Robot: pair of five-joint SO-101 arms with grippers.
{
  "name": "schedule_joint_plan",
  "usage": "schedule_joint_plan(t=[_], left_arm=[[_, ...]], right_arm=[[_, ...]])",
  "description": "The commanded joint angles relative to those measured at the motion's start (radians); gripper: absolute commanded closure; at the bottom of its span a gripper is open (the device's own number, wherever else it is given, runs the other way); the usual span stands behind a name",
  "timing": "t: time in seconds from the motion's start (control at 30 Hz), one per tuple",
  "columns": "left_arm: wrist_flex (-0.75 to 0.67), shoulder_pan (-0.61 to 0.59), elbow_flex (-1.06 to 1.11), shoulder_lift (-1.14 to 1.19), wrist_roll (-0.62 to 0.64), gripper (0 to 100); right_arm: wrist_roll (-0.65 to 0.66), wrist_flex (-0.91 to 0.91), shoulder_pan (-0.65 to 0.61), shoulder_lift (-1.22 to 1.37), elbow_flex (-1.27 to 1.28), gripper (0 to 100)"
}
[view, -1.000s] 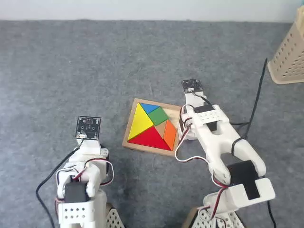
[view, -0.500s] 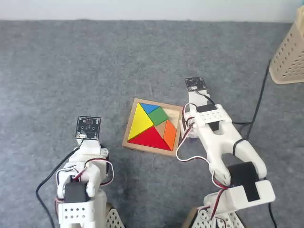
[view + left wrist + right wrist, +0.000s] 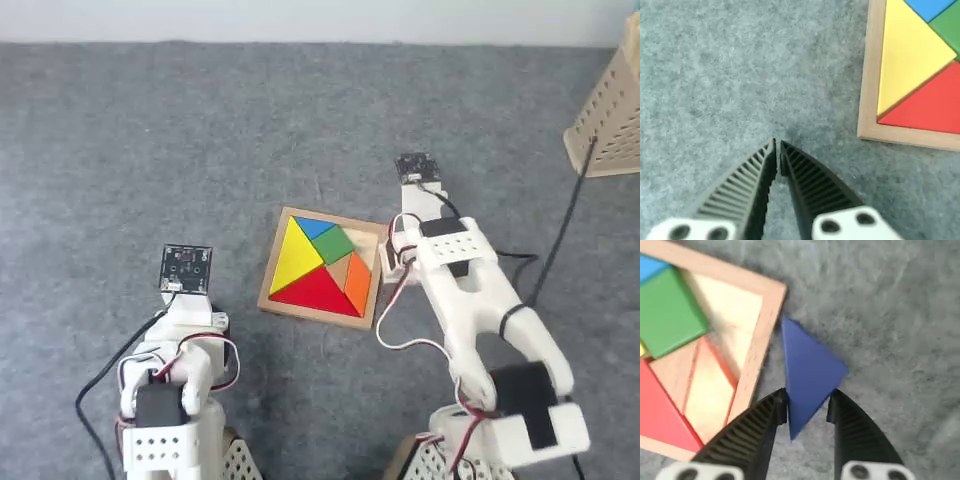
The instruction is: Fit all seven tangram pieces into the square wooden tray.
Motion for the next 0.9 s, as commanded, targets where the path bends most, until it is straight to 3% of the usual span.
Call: schedule_joint_plan(t=[0.0,0.23,0.43,0.87], left_arm=[[0.006,0.005,-0.010,-0.018,-0.003,98],[0.006,0.005,-0.010,-0.018,-0.003,98],[0.006,0.005,-0.010,-0.018,-0.003,98],[0.006,0.005,-0.010,-0.018,-0.003,98]], right_arm=[[-0.003,0.010,-0.004,-0.087,-0.029,87.1],[-0.003,0.008,-0.004,-0.084,-0.064,85.8],[0.020,0.016,-0.042,-0.079,-0.084,72.6],[0.074,-0.105,0.021,0.147,-0.092,72.7]])
